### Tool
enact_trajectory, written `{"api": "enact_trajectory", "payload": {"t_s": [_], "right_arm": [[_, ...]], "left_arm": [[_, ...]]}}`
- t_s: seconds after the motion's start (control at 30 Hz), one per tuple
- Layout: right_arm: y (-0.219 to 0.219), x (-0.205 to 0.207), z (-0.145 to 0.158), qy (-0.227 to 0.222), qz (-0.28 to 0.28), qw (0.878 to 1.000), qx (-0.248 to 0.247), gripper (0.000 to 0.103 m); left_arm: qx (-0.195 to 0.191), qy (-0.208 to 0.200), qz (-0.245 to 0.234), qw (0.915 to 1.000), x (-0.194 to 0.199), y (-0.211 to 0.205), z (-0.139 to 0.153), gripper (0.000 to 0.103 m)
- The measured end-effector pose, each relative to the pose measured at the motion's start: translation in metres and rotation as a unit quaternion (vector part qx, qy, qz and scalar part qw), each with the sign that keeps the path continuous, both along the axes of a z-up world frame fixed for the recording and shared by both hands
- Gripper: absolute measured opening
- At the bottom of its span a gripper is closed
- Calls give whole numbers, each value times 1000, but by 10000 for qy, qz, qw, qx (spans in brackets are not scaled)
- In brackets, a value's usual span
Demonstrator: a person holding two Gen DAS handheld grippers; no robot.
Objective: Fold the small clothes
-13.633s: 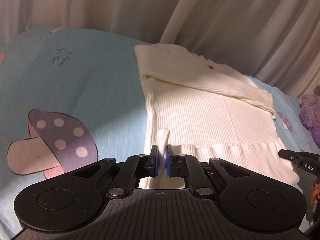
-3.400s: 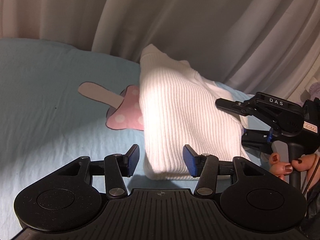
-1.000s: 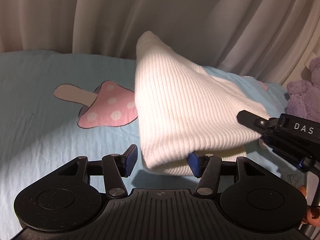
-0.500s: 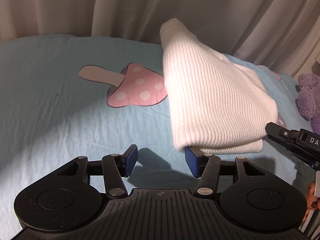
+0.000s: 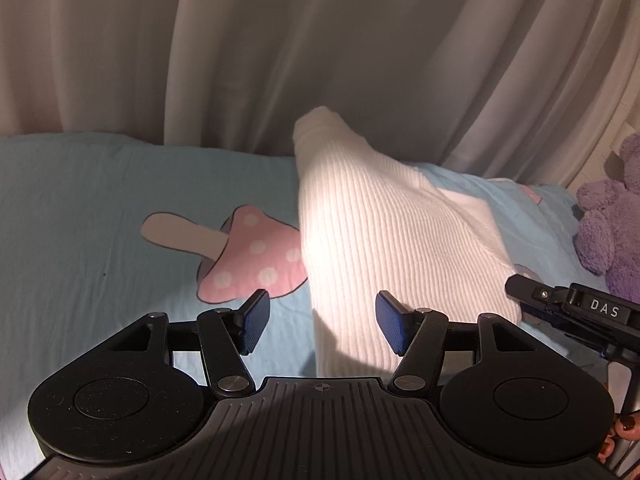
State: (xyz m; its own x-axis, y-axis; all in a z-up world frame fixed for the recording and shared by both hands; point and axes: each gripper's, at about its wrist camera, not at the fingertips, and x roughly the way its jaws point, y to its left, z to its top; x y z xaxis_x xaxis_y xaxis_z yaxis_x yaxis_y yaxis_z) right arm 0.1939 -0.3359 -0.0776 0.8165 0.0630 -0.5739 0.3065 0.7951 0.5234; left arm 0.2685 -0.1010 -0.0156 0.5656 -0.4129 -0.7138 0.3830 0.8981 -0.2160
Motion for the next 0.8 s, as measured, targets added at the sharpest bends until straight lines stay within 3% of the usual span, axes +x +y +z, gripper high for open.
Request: {"api": "enact_trajectory", "payload": {"t_s": [0.17, 0.23, 0.33, 0.37, 0.47, 0.63, 0.77, 0.8], "right_arm": [[2, 2, -12, -140, 555, 9981, 248, 38], [8, 6, -12, -44, 655, 9978, 97, 12], [-2, 1, -20, -324, 893, 9905, 991, 9], [-3, -1, -21, -290, 905, 9903, 1018, 8], [-3, 0, -27, 200, 798, 9957, 429, 8], [-8, -1, -7, 293, 622, 9976, -1, 11], [-13, 4, 15, -8, 100, 9975, -705, 18], [-13, 12, 20, -158, 81, 9971, -739, 25]], "left_arm": [[-37, 160, 136, 9998, 8, -2, -11, 68], [-41, 142, 78, 9999, 11, -5, -10, 68], [2, 11, -5, 10000, 13, -8, -5, 68], [19, -31, 5, 10000, 14, -8, -3, 68], [84, -21, 176, 9998, 22, -4, -4, 68], [122, 31, 438, 9990, 34, 7, -3, 68], [200, -218, 563, 9980, 41, 5, 7, 68], [181, -269, 605, 9976, 44, 3, 10, 68]]}}
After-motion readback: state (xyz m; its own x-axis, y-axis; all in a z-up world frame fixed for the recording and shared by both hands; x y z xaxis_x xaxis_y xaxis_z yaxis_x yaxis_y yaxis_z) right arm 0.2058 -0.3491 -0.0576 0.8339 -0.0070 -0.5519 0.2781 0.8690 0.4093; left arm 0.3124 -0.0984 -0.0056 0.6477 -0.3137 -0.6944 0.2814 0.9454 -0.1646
